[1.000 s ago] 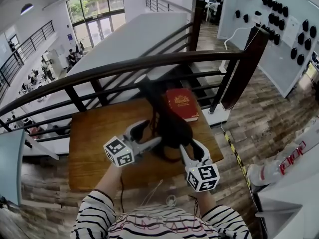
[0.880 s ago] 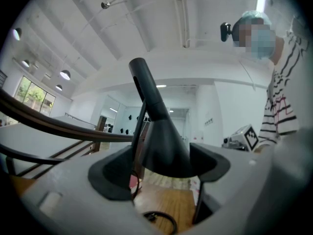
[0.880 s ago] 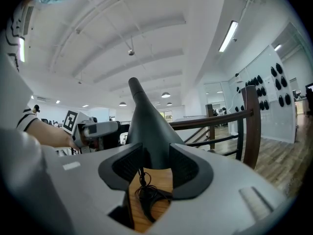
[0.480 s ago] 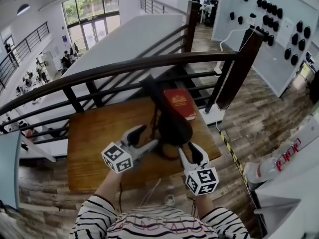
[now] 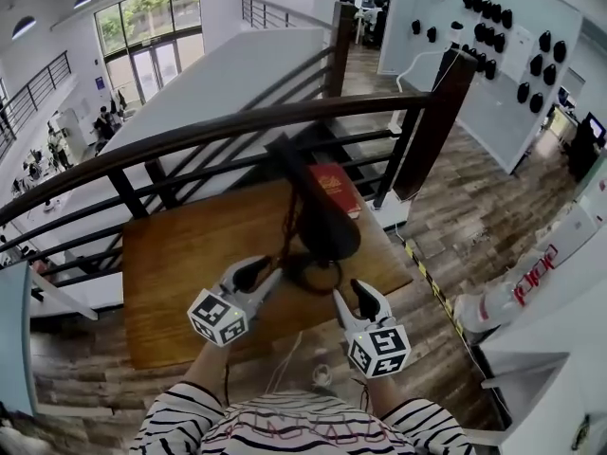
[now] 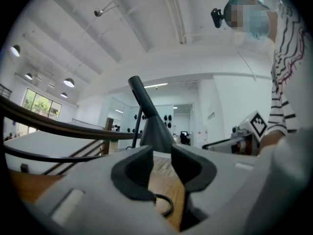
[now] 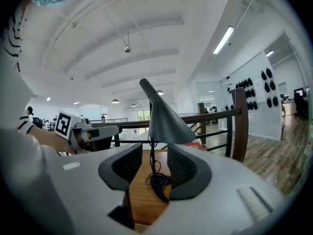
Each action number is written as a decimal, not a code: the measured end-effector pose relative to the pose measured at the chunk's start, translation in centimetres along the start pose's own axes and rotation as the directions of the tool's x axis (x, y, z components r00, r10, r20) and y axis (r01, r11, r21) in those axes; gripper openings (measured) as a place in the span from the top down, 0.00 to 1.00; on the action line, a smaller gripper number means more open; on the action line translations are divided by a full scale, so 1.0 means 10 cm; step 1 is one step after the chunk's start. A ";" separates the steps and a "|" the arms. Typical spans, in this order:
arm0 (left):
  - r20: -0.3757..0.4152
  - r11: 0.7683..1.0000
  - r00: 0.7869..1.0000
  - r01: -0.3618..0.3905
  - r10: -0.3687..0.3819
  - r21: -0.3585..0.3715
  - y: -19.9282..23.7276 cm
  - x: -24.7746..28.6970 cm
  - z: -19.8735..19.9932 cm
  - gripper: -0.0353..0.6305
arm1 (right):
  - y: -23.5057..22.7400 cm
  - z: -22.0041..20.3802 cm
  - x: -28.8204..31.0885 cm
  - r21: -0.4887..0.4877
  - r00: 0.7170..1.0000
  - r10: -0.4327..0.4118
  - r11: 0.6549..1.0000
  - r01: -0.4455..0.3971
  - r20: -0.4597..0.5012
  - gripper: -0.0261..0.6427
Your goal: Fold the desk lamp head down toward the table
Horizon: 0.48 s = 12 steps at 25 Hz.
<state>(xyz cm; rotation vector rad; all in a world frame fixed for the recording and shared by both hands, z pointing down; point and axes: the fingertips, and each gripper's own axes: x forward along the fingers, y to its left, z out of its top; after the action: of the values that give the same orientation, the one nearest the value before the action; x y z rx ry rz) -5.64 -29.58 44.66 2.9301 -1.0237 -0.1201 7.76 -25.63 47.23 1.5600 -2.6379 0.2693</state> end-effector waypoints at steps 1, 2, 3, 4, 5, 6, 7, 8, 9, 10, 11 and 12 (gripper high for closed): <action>0.004 1.000 1.000 -0.004 0.004 0.000 -0.02 -0.08 -0.01 0.79 | 0.07 -0.03 -0.05 0.000 1.000 -0.010 1.000 0.010 0.000 0.72; 0.009 1.000 1.000 -0.009 0.009 -0.002 -0.04 -0.17 -0.01 0.83 | 0.14 -0.05 -0.10 -0.002 1.000 -0.022 1.000 0.022 0.002 0.73; 0.013 1.000 1.000 -0.013 0.013 -0.004 -0.06 -0.26 -0.02 0.85 | 0.21 -0.06 -0.15 -0.004 0.999 -0.033 0.999 0.033 0.004 0.75; 0.014 1.000 1.000 -0.014 0.014 -0.006 -0.08 -0.33 -0.03 0.87 | 0.27 -0.08 -0.20 -0.006 0.999 -0.044 0.999 0.044 0.006 0.76; 0.012 1.000 1.000 -0.012 0.012 -0.005 -0.10 -0.39 -0.05 0.90 | 0.32 -0.09 -0.24 -0.007 0.998 -0.054 0.998 0.054 0.007 0.77; 0.009 1.000 1.000 -0.007 0.007 -0.005 -0.12 -0.43 -0.07 0.93 | 0.35 -0.10 -0.27 -0.007 0.998 -0.065 0.998 0.065 0.009 0.78; 0.005 1.000 1.000 -0.002 0.002 -0.005 -0.14 -0.46 -0.09 0.94 | 0.38 -0.12 -0.30 -0.007 0.997 -0.075 0.997 0.075 0.010 0.79; 0.003 1.000 1.000 0.003 -0.003 -0.005 -0.16 -0.50 -0.11 0.94 | 0.41 -0.14 -0.33 -0.005 0.996 -0.084 0.996 0.084 0.012 0.80; 0.002 1.000 1.000 0.007 -0.007 -0.006 -0.18 -0.53 -0.13 0.94 | 0.44 -0.16 -0.35 -0.003 0.996 -0.093 0.996 0.093 0.013 0.80; 0.001 1.000 1.000 0.008 -0.008 -0.007 -0.20 -0.58 -0.15 0.94 | 0.48 -0.18 -0.38 0.000 0.995 -0.101 0.995 0.101 0.015 0.81; 0.001 1.000 1.000 0.008 -0.008 -0.007 -0.22 -0.63 -0.17 0.94 | 0.52 -0.20 -0.40 0.002 0.994 -0.109 0.994 0.109 0.017 0.82; 0.002 1.000 1.000 0.006 -0.006 -0.006 -0.24 -0.68 -0.18 0.94 | 0.56 -0.22 -0.43 0.004 0.993 -0.116 0.993 0.116 0.019 0.83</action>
<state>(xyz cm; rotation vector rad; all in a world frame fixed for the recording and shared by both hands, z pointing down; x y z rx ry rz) -9.36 -23.44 46.72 2.9287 -1.0124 -0.1258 4.85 -18.88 48.13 1.7179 -2.5495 0.2523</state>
